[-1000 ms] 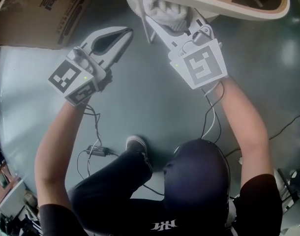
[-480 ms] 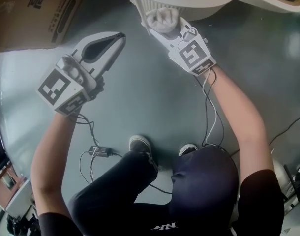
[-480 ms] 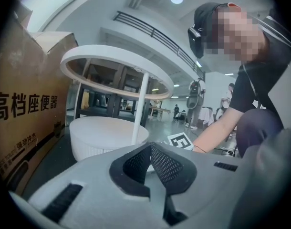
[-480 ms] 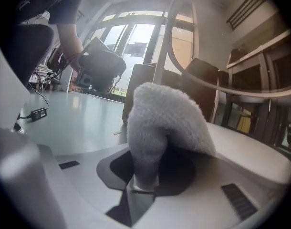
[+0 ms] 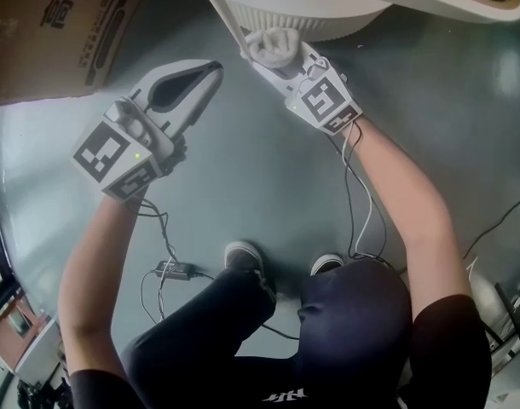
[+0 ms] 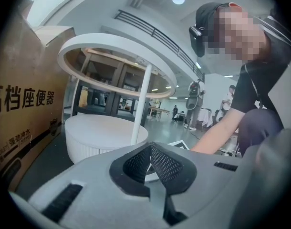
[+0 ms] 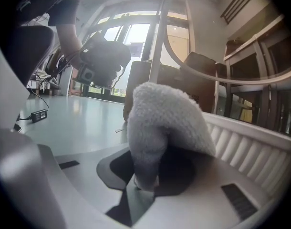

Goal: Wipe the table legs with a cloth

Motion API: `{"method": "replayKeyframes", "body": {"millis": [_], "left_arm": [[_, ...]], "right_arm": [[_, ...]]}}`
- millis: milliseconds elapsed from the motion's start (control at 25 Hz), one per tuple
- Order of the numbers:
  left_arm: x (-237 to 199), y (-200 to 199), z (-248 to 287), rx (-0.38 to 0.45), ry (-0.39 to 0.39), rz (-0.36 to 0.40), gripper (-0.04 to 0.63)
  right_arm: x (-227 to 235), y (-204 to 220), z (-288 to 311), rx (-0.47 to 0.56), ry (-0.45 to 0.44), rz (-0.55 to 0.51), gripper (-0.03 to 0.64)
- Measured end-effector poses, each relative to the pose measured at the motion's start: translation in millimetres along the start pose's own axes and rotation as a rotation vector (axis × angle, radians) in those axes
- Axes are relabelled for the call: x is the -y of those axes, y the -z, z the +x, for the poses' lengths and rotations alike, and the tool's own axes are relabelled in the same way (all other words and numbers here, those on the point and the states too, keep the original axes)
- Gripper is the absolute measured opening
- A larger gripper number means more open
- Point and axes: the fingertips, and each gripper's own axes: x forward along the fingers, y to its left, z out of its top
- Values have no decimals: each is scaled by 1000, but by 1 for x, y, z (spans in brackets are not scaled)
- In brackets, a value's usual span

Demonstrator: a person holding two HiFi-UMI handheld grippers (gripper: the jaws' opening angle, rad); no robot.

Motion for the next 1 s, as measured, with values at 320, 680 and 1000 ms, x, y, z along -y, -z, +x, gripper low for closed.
{"method": "replayKeyframes", "body": {"millis": [320,680,1000], "left_arm": [[-3,10,-4,-6,-4,-15,5],[-5,16,-6,0,7,-18,5],[-6,9,-8,-15,-32,-16,5]], "right_arm": [[-13,38,18,-88,-7,15,80],[-18,83,18,-367,-109,64,80],[2,-36,-50,-237,-63,10,80]]}}
